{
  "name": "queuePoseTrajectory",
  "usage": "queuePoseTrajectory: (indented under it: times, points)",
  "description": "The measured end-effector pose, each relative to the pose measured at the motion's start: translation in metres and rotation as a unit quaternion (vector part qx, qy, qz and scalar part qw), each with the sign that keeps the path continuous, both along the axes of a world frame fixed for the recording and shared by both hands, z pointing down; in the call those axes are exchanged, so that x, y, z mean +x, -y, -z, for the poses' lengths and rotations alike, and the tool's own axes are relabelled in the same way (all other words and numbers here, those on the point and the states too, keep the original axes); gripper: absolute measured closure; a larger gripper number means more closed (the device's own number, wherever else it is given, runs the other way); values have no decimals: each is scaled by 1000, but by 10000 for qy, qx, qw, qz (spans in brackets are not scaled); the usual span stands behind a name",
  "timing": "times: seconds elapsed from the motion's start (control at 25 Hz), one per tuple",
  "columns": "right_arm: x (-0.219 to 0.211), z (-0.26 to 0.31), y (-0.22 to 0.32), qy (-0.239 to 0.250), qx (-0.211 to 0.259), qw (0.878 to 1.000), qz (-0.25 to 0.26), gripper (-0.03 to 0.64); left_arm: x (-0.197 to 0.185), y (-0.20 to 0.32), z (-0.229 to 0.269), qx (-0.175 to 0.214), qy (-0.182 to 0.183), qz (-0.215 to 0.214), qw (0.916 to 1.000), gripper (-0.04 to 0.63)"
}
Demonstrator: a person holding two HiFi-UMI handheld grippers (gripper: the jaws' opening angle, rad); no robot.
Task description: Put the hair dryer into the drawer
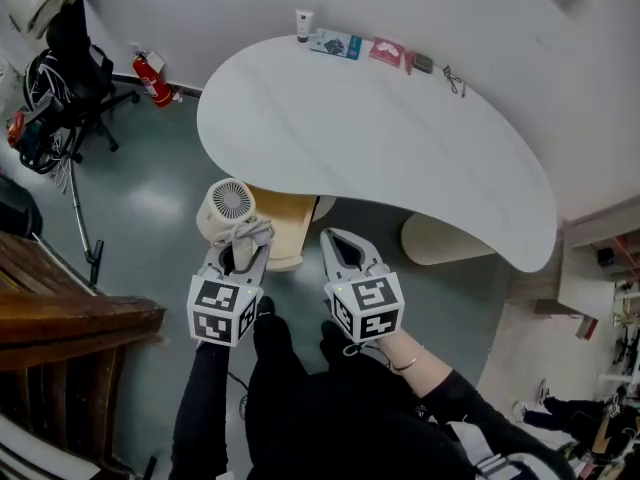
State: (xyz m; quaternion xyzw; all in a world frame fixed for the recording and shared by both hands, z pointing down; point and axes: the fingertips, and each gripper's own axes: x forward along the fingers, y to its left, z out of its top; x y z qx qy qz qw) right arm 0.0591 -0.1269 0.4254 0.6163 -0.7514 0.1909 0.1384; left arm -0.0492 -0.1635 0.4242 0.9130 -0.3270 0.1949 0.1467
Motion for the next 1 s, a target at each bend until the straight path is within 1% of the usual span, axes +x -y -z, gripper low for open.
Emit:
queuePoseTrajectory:
  times: [0.24,0.48,0.64,0.76,1.0]
  points:
    - [-15,-6,13,-10,-111,9987,-496,615,-11,22,-4,12,122,-641,9979,476]
    - [-18,-12,17,-25,-170,9947,-1018,615,-14,32,-14,-15,242,-1299,9912,476]
    - [-22,-18,13,-29,-257,9908,-1332,615,-13,32,-25,69,463,-1863,9814,476]
    - [-25,-23,11,-51,-315,9886,-1474,616,-8,31,-34,82,601,-2232,9729,476]
    - [-23,-33,4,-77,-438,9831,-1778,615,3,24,-54,35,949,-2926,9515,476]
